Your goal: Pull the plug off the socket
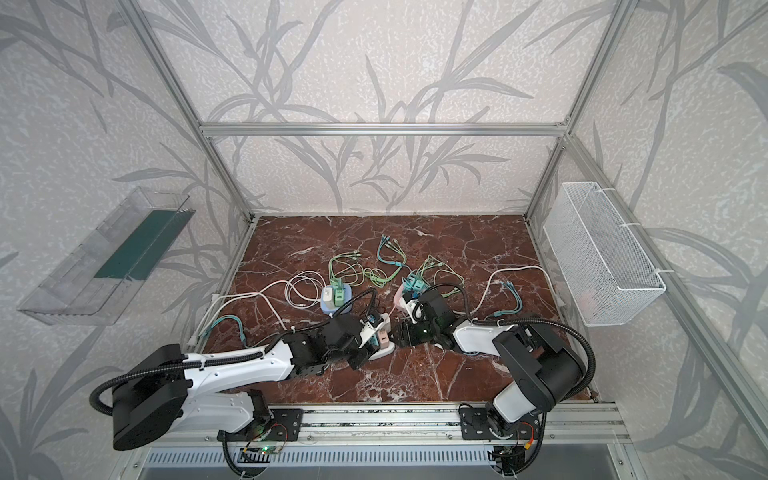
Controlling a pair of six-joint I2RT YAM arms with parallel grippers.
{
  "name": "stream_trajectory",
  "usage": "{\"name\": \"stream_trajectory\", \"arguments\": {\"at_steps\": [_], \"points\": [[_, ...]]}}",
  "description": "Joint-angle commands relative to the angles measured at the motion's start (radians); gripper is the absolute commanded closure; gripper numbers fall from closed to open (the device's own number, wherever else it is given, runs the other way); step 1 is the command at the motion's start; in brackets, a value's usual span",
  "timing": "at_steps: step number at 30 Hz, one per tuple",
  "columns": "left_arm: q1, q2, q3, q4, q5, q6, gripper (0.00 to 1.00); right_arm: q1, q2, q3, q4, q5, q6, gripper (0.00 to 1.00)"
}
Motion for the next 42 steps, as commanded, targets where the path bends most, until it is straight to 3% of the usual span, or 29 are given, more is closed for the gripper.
{"name": "stream_trajectory", "arguments": {"at_steps": [1, 8, 23, 42], "points": [[-0.004, 0.024, -0.01, -0.006, 0.051, 0.004, 0.5, -0.001, -0.016, 0.001, -0.05, -0.039, -0.013, 0.33], [-0.004, 0.034, -0.008, -0.001, 0.06, 0.002, 0.51, -0.002, -0.001, -0.01, -0.019, -0.068, 0.003, 0.33], [-0.004, 0.087, 0.026, 0.045, 0.092, -0.005, 0.74, -0.002, 0.012, -0.013, -0.088, -0.083, -0.03, 0.43], [-0.004, 0.069, 0.067, 0.107, 0.098, 0.055, 0.82, 0.0, 0.004, 0.036, -0.361, 0.142, -0.15, 0.48]]}}
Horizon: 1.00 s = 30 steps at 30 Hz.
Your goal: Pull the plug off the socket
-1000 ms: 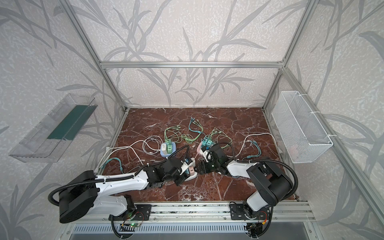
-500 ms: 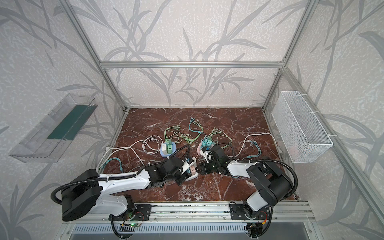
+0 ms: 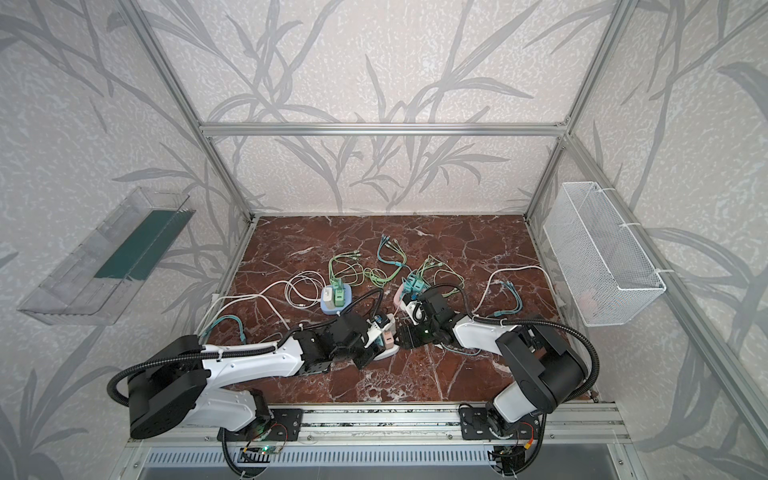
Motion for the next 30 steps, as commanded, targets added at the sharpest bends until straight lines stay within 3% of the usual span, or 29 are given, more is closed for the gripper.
{"name": "stream_trajectory", "arguments": {"at_steps": [1, 17, 30], "points": [[-0.004, -0.021, 0.036, 0.055, 0.055, 0.037, 0.82, 0.007, 0.016, -0.016, -0.164, 0.123, -0.035, 0.48], [0.047, -0.091, 0.026, 0.055, 0.156, 0.004, 0.83, 0.034, 0.014, -0.019, -0.175, 0.258, -0.015, 0.49], [0.046, -0.023, 0.075, -0.027, 0.145, 0.071, 0.84, 0.048, 0.022, -0.01, -0.184, 0.308, -0.009, 0.49]]}}
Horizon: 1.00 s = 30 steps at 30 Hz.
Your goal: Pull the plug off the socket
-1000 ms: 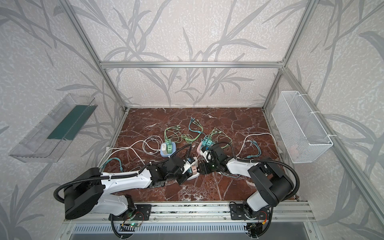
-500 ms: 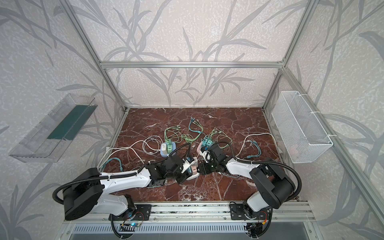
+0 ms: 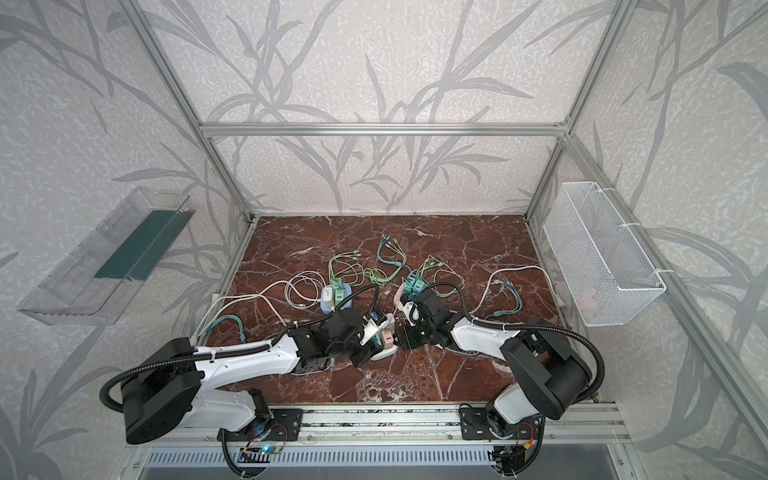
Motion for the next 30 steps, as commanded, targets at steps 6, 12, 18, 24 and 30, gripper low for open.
{"name": "stream_trajectory", "arguments": {"at_steps": [6, 12, 18, 24, 30], "points": [[-0.002, -0.002, 0.087, 0.009, 0.028, 0.019, 0.86, 0.008, 0.062, -0.026, -0.147, 0.222, -0.005, 0.49], [0.004, -0.038, 0.058, 0.028, 0.018, 0.03, 0.86, 0.008, 0.064, -0.022, -0.155, 0.242, 0.002, 0.49], [0.003, -0.006, 0.068, -0.001, 0.03, 0.047, 0.86, 0.008, 0.057, -0.028, -0.13, 0.207, -0.001, 0.49], [0.004, 0.067, 0.121, -0.016, 0.068, 0.023, 0.86, 0.011, 0.012, -0.054, -0.069, 0.126, -0.018, 0.49], [0.004, 0.115, 0.15, -0.01, 0.091, 0.032, 0.86, 0.013, 0.002, -0.076, -0.003, 0.054, 0.005, 0.48]]}}
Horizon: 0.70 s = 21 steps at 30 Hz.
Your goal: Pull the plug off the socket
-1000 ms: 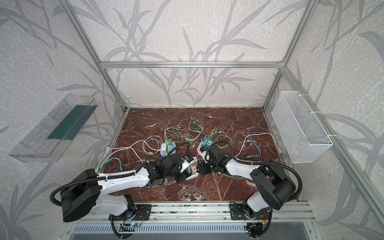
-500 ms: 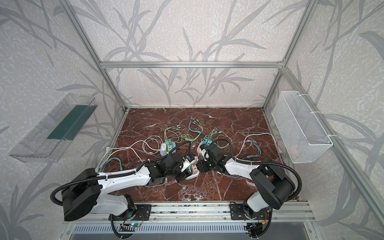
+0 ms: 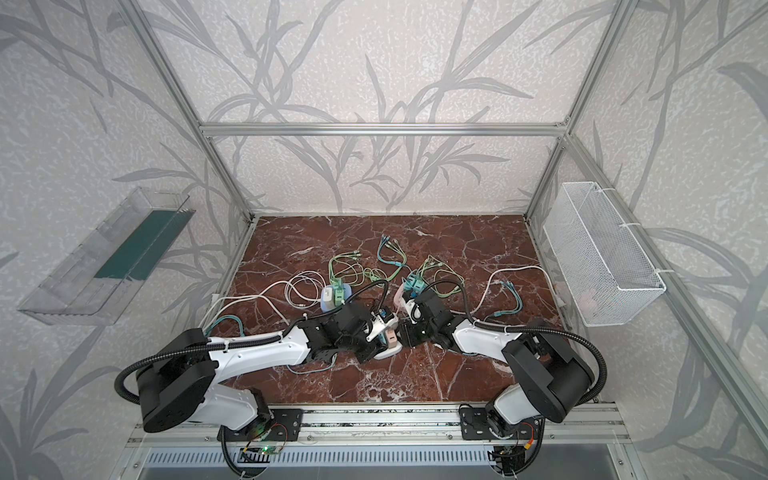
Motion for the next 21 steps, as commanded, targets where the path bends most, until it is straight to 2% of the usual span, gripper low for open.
{"name": "stream_trajectory", "arguments": {"at_steps": [1, 6, 11, 17, 21], "points": [[-0.002, 0.029, 0.057, 0.044, 0.057, 0.023, 0.86, 0.008, 0.025, -0.044, -0.086, -0.012, -0.006, 0.48], [-0.002, 0.034, 0.105, -0.011, 0.029, 0.048, 0.87, 0.01, 0.036, -0.037, -0.146, 0.055, -0.013, 0.48], [-0.002, -0.011, 0.088, -0.002, -0.012, 0.042, 0.87, 0.01, 0.024, -0.034, -0.196, 0.148, 0.017, 0.51], [-0.002, -0.069, 0.039, 0.015, -0.024, 0.019, 0.87, 0.01, 0.055, -0.017, -0.21, 0.159, 0.013, 0.51], [-0.002, -0.11, -0.02, 0.091, -0.015, -0.009, 0.86, 0.009, 0.061, -0.013, -0.216, 0.165, 0.012, 0.51]]}}
